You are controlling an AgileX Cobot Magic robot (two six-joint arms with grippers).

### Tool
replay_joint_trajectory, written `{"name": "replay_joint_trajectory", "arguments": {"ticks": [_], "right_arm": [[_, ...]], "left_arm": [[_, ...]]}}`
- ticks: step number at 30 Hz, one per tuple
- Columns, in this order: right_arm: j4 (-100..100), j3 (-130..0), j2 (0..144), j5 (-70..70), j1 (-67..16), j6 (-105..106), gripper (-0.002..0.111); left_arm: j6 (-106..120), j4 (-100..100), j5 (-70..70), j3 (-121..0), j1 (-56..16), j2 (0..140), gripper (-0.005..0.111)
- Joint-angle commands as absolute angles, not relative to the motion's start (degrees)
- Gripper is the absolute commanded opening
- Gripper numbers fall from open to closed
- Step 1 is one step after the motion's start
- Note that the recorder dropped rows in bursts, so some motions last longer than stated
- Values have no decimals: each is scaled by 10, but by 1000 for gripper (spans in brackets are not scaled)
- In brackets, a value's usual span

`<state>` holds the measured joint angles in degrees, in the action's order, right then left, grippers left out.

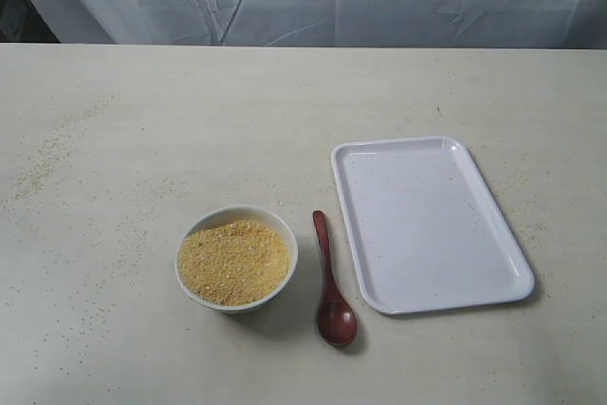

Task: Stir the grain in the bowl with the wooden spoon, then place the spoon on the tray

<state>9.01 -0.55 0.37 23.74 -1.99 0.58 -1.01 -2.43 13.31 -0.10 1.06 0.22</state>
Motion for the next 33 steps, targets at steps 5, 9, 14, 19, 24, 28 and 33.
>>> {"name": "replay_joint_trajectory", "arguments": {"ticks": [5, 9, 14, 19, 24, 28, 33], "right_arm": [[94, -3, 0, 35, -17, 9, -1], [94, -3, 0, -42, -17, 9, -1], [95, -3, 0, -78, -17, 9, -1], [95, -4, 0, -127, -17, 23, -1], [88, -94, 40, 52, -17, 25, -1], [79, -223, 156, 259, -17, 25, -1], [64, -354, 344, 332, -17, 26, -1]], "left_arm": [[-10, -25, 132, 0, 12, 0, 0], [-10, -25, 132, 0, 12, 0, 0], [-10, -25, 132, 0, 12, 0, 0], [-10, -25, 132, 0, 12, 0, 0], [-10, -25, 132, 0, 12, 0, 0], [-10, -25, 132, 0, 12, 0, 0], [-10, -25, 132, 0, 12, 0, 0]]}}
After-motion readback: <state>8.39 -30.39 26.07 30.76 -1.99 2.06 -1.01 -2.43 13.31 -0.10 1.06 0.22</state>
